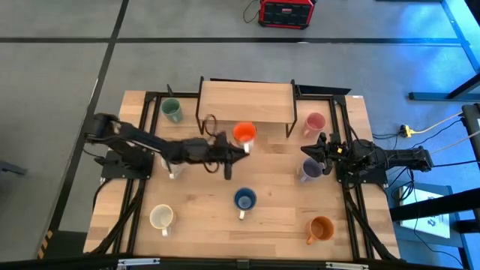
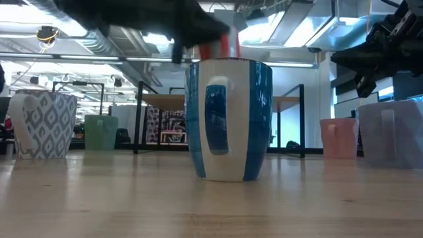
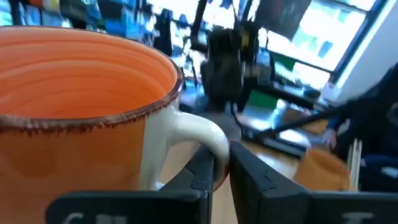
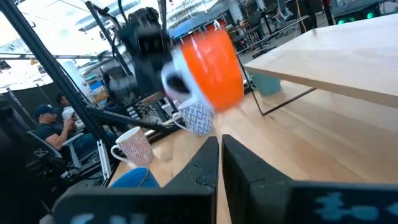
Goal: Place coffee mugs
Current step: Put the orange mug on the shelf, then put the blue mug on the shelf
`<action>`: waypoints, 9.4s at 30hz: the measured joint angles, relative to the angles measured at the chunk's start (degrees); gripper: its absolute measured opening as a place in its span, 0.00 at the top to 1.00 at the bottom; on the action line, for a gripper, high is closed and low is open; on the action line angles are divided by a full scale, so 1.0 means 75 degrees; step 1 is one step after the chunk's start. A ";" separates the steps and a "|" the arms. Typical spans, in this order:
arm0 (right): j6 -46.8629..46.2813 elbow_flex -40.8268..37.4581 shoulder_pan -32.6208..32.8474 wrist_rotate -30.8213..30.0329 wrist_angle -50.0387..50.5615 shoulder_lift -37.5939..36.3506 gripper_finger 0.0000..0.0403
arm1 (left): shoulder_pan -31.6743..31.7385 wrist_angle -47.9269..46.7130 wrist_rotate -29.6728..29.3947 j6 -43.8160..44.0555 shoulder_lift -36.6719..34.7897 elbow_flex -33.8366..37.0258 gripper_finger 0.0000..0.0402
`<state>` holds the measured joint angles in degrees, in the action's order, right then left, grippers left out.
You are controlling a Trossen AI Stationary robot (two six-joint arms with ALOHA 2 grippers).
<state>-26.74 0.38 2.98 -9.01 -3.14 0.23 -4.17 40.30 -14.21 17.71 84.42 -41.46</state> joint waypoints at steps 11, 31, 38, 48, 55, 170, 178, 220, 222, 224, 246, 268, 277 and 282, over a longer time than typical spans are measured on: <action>-0.0209 0.0000 0.0000 -0.1614 -0.0124 0.0001 0.98 | 0.2540 -0.3573 0.1748 -0.0890 -0.3021 -0.0004 0.94; -0.0405 0.0003 0.0000 -0.3548 -0.0201 0.0000 0.98 | 0.7437 -0.2172 0.7626 -0.1619 -0.1434 0.0007 0.94; -0.0405 0.0003 0.0000 -0.3548 -0.0201 0.0000 0.98 | 0.7927 -0.1962 0.8202 -0.1617 -0.0909 0.0007 0.94; -0.0604 0.0003 0.0000 -0.3534 -0.0198 0.0000 0.98 | 0.8122 -0.1951 0.8372 -0.1847 -0.0547 0.0004 0.94; -0.0606 0.0003 0.0000 -0.3525 -0.0198 0.0001 0.98 | 0.8120 -0.1946 0.8227 -0.1834 -0.0506 -0.0001 0.93; 0.0088 0.3334 0.0006 0.2554 0.0271 0.4557 0.98 | -0.4299 -0.2383 -0.1831 0.2354 0.2673 -0.1173 0.75; 0.0204 0.3331 0.0006 0.2554 0.0495 0.4555 0.98 | -0.4021 -0.2090 -0.1676 0.1737 0.2866 -0.1176 0.75; 0.0410 0.3328 0.0006 0.2400 0.0435 0.4558 0.98 | -0.3765 -0.0788 -0.1813 0.1397 0.4213 -0.2018 0.75; 0.0408 0.3328 0.0006 0.2302 0.0434 0.4555 0.98 | -0.3765 -0.0808 -0.2006 0.1403 0.4255 -0.2015 0.75; 0.0411 0.3328 0.0006 0.2272 0.0440 0.4561 0.98 | -0.3771 -0.0821 -0.2510 0.1406 0.4267 -0.2015 0.75; 0.0461 0.3320 0.0003 0.2263 0.0440 0.5018 0.98 | -0.3781 -0.0837 -0.3354 0.1522 0.4923 -0.2690 0.75; 0.0628 0.3328 0.0937 0.1924 -0.0282 0.8705 0.98 | -0.3888 -0.2545 -0.3549 0.2307 0.4337 -0.2790 0.75; 0.0636 0.3992 0.1005 0.1708 -0.0991 1.0575 0.98 | -0.4164 -0.4133 -0.4172 0.3362 0.3778 -0.2784 0.75; 0.0800 0.4498 0.1000 0.1678 -0.0903 1.1082 0.98 | -0.3985 -0.4313 -0.4462 0.3363 0.3752 -0.2782 0.75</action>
<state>-20.74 34.12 10.48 3.58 -9.91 83.34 -34.06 7.96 -47.67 42.93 112.55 -62.33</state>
